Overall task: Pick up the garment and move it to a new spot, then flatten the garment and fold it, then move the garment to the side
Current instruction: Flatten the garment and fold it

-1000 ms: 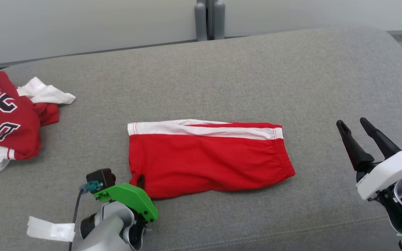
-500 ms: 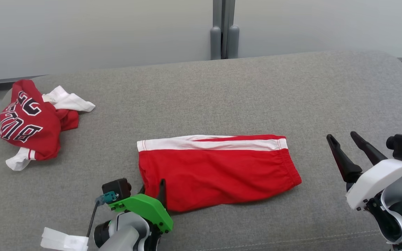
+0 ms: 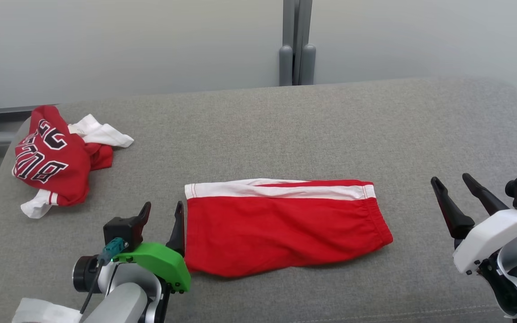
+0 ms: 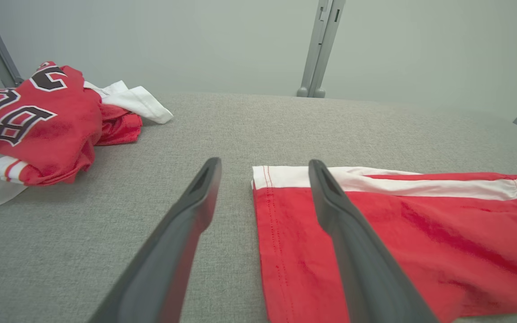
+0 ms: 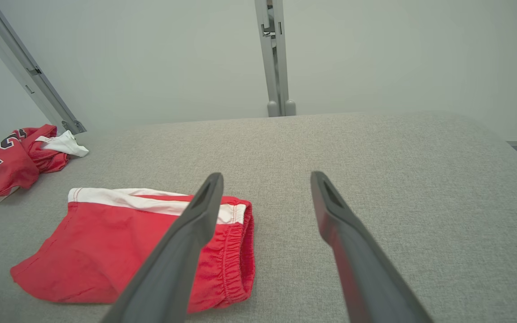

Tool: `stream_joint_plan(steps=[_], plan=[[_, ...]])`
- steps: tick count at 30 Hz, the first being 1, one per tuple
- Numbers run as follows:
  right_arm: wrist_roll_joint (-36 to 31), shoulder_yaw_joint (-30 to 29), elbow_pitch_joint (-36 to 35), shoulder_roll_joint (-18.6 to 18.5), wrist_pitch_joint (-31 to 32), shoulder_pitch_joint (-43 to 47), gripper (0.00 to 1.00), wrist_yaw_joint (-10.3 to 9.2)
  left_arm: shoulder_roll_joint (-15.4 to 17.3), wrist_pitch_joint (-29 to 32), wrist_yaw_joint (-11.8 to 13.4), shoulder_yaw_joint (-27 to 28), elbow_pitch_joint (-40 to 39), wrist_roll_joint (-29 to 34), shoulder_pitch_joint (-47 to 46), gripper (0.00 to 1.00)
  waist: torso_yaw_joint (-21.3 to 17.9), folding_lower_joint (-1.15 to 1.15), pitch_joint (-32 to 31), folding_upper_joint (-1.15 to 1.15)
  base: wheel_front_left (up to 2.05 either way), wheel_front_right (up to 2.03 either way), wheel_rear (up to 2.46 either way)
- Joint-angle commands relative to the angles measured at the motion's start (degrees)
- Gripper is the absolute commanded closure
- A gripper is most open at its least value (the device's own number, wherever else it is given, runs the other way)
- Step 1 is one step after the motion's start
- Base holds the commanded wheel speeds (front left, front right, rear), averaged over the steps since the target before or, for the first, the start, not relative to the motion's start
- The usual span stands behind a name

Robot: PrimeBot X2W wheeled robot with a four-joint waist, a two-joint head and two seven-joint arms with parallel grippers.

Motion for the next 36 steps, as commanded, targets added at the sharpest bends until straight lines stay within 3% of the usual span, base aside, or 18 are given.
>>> stream_joint_plan(steps=[1,11,18,27,36], plan=[[-0.83,-0.2,0.16,0.34,-0.31,0.93,0.0,-0.02,1.33,-0.17,0.78,0.19,-1.69,1.13,1.44,0.0,0.39,0.0,-0.52,0.0,0.0,0.0,0.0],[-1.64,0.75,2.34,2.04,-0.27,2.64,0.0,-0.02,8.93,0.37,0.85,1.84,-10.33,0.69,5.36,0.0,1.7,0.0,-1.5,0.0,0.0,0.0,0.0],[-2.57,1.95,5.76,2.97,-1.21,2.4,0.0,-0.02,11.81,0.26,0.55,4.28,-12.98,-1.7,8.2,0.0,2.45,0.0,-1.77,0.0,0.0,0.0,0.0],[-3.2,2.03,14.21,3.6,-3.07,0.57,0.0,-0.02,11.96,-0.06,1.06,5.6,-14.98,-1.61,10.3,0.0,4.26,0.0,-1.86,0.0,0.0,0.0,0.0],[0.91,3.45,25.32,4.26,-3.92,-4.16,0.0,-0.02,11.13,0.71,2.15,4.35,-18.45,-0.28,9.06,0.0,7.03,0.0,0.61,0.0,0.0,0.0,0.0]])
